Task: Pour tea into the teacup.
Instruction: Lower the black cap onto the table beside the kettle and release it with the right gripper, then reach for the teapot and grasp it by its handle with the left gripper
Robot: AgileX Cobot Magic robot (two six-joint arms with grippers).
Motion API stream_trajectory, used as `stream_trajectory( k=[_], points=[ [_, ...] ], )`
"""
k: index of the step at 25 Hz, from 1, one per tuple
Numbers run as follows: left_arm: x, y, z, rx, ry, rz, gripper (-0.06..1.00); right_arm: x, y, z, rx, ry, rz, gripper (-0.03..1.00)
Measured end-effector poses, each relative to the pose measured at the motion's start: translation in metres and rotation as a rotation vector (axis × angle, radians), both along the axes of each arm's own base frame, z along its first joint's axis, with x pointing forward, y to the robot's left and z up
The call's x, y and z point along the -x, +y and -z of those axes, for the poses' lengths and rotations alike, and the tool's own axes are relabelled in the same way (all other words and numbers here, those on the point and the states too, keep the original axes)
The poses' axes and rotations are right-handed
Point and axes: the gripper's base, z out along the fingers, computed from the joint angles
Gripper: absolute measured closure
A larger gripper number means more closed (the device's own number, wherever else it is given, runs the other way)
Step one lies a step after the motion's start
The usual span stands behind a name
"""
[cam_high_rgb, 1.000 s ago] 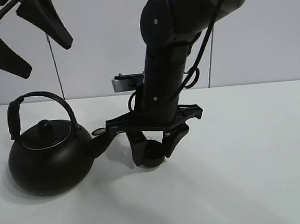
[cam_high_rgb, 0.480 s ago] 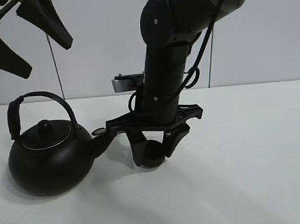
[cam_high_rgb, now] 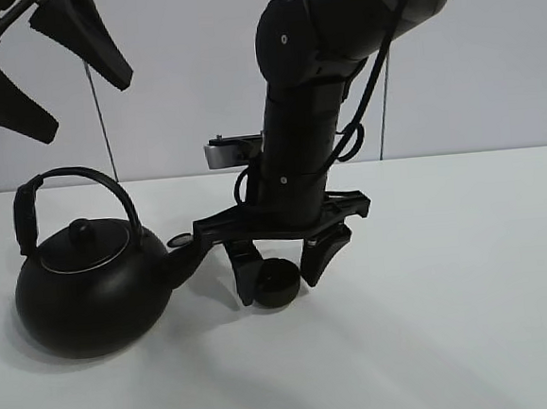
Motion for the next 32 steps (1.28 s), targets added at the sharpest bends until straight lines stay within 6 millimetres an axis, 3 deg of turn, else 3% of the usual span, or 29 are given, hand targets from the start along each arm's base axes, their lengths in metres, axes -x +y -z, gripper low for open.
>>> stream_trajectory(
  k=[6, 19, 26, 32],
  points=[
    [0.0, 0.0, 0.0, 0.0, 0.0, 0.0, 0.37, 0.003, -0.001, -0.005, 0.005, 0.024, 0.002, 0.47],
    [0.0, 0.0, 0.0, 0.0, 0.0, 0.0, 0.37, 0.006, -0.017, -0.055, -0.037, 0.0, 0.041, 0.47],
    [0.0, 0.0, 0.0, 0.0, 0.0, 0.0, 0.37, 0.003, -0.055, -0.099, -0.112, -0.019, 0.146, 0.47],
    [0.0, 0.0, 0.0, 0.0, 0.0, 0.0, 0.37, 0.02, -0.103, -0.118, -0.116, -0.022, 0.239, 0.47]
  ],
)
